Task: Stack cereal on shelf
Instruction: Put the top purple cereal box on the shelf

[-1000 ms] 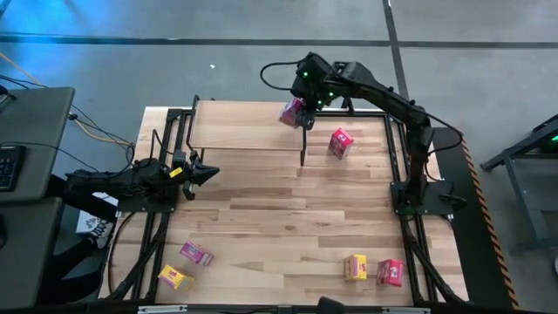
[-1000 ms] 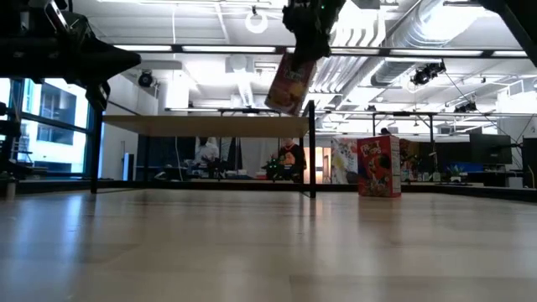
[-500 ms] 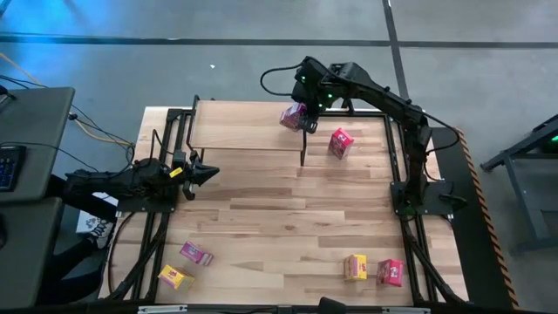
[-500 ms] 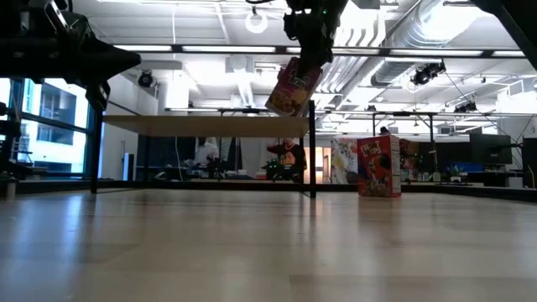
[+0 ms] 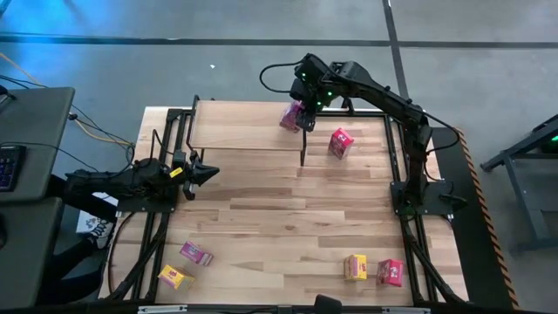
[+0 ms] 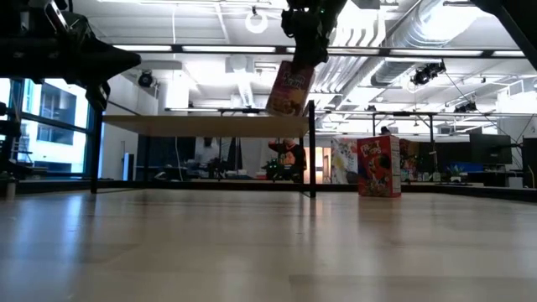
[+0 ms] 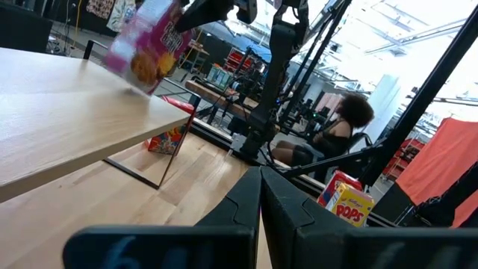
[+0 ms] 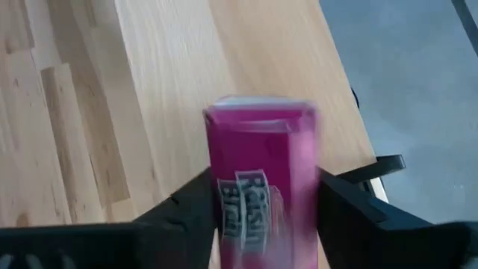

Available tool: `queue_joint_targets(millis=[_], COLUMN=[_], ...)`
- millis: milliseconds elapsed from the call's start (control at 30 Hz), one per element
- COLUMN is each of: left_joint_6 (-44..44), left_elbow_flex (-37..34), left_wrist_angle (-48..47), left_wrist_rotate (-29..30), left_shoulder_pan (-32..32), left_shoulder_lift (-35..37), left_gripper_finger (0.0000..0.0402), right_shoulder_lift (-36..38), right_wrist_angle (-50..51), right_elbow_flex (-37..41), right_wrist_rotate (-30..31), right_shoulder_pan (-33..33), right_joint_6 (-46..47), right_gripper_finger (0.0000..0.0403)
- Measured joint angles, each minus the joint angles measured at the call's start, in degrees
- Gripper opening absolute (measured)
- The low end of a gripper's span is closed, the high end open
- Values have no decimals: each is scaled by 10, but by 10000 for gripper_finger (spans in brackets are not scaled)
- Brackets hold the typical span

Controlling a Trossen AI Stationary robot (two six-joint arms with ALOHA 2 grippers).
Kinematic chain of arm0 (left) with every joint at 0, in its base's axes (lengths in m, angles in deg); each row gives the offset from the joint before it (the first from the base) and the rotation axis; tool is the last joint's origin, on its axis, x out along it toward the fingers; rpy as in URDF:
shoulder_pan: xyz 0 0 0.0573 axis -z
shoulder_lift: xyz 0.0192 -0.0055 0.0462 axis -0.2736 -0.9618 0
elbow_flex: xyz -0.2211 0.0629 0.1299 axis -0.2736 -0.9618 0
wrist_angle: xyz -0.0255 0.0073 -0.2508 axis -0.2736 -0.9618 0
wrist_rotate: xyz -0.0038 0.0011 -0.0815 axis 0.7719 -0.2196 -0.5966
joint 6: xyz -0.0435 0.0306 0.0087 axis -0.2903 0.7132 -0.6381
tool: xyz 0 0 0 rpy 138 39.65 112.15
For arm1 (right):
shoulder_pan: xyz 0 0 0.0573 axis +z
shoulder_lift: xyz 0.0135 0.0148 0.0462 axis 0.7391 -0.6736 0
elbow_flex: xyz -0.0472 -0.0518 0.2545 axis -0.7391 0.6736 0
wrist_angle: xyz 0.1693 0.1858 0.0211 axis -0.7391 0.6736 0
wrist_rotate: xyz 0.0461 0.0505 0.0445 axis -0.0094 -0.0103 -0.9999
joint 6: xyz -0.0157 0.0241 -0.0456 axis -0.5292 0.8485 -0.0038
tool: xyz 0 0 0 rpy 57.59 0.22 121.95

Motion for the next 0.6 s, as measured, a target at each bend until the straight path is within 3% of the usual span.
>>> queue_joint_targets(millis=[400,600], left_joint_6=[0,0], left_elbow_flex=[0,0], left_wrist_angle=[0,0], left_wrist_rotate=[0,0], left_shoulder_pan=[0,0], left_shoulder_lift=[0,0], left_gripper_finger=[3,3], right_shoulder_lift=[0,2], right_wrist_angle=[-45,-8], right_elbow_flex=[0,-26], right_wrist_rotate=[-1,-3], right_shoulder_pan=[-12,-25], right_joint_6=[-10,-34], right_gripper_finger=[202,202])
